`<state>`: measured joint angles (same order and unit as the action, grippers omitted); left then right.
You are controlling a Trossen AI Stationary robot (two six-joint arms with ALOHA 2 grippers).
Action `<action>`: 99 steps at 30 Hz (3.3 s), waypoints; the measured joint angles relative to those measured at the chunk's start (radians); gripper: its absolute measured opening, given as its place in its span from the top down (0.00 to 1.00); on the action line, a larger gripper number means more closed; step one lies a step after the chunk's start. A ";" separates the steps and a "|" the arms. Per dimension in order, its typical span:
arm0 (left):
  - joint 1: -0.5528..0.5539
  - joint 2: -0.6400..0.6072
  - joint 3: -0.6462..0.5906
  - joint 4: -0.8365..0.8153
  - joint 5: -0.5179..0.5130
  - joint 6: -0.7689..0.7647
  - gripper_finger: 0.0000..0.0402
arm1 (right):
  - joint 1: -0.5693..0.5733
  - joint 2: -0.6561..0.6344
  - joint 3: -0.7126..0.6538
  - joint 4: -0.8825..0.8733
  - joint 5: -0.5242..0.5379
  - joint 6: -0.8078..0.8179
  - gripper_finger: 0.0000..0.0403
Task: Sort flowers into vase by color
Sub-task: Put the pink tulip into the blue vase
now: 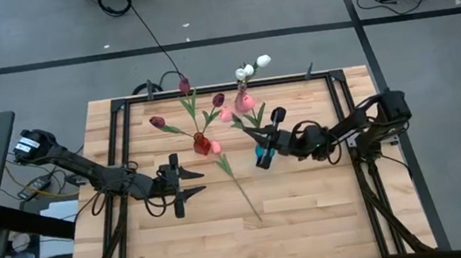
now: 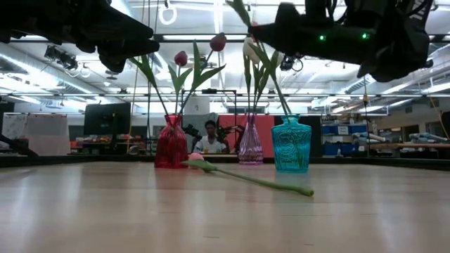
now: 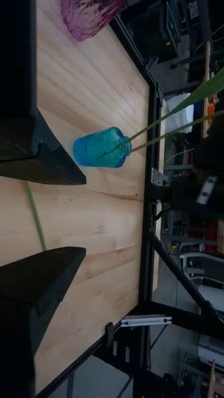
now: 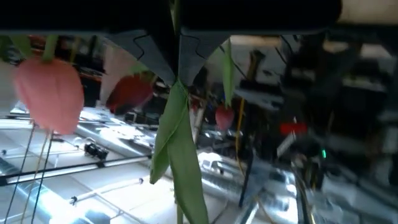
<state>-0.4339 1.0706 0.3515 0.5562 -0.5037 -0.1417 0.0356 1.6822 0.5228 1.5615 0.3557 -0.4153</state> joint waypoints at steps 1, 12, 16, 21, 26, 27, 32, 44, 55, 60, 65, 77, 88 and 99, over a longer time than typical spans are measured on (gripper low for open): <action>0.000 0.000 0.000 0.000 0.000 0.000 0.56 | 0.003 0.008 0.000 -0.003 0.011 -0.015 0.97; 0.000 0.000 0.000 0.005 -0.001 -0.001 0.56 | 0.028 0.033 -0.012 -0.001 0.017 -0.124 0.97; 0.000 0.000 0.000 0.001 0.000 -0.001 0.56 | 0.031 0.034 -0.044 -0.007 0.019 -0.103 0.94; 0.000 0.000 0.000 -0.001 -0.001 -0.002 0.56 | 0.036 0.034 -0.102 -0.003 0.023 -0.040 0.89; 0.000 0.000 0.000 -0.006 -0.001 -0.002 0.56 | 0.070 0.033 -0.143 -0.003 0.091 -0.003 0.84; 0.000 0.000 0.000 -0.007 -0.001 -0.002 0.56 | 0.080 0.033 -0.150 -0.003 0.114 -0.003 0.83; 0.000 0.000 0.000 -0.009 -0.001 -0.002 0.56 | 0.140 0.033 -0.172 -0.003 0.267 -0.003 0.76; 0.000 0.000 0.000 -0.009 -0.001 -0.008 0.56 | 0.331 0.032 -0.186 -0.032 0.571 0.068 0.67; 0.000 0.000 0.000 -0.008 -0.001 -0.014 0.56 | 0.381 0.032 0.044 -0.766 0.351 0.520 0.68; 0.000 0.000 0.000 -0.008 -0.002 -0.019 0.56 | 0.347 0.033 0.269 -1.206 0.255 0.689 0.68; 0.000 0.000 0.000 -0.008 -0.002 -0.019 0.56 | 0.338 0.033 0.413 -1.446 0.182 0.746 0.66; 0.000 0.000 0.000 -0.001 -0.002 -0.020 0.56 | 0.362 0.222 0.622 -1.486 0.116 0.776 0.38; 0.000 0.000 0.000 -0.009 -0.002 -0.023 0.56 | 0.258 0.403 0.846 -1.875 0.222 1.006 0.41; 0.000 0.000 0.000 -0.012 -0.002 -0.023 0.56 | 0.213 0.487 0.851 -1.877 0.201 1.071 0.55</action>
<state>-0.4339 1.0710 0.3515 0.5446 -0.5055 -0.1646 0.2488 2.1693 1.3739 -0.3154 0.5564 0.6558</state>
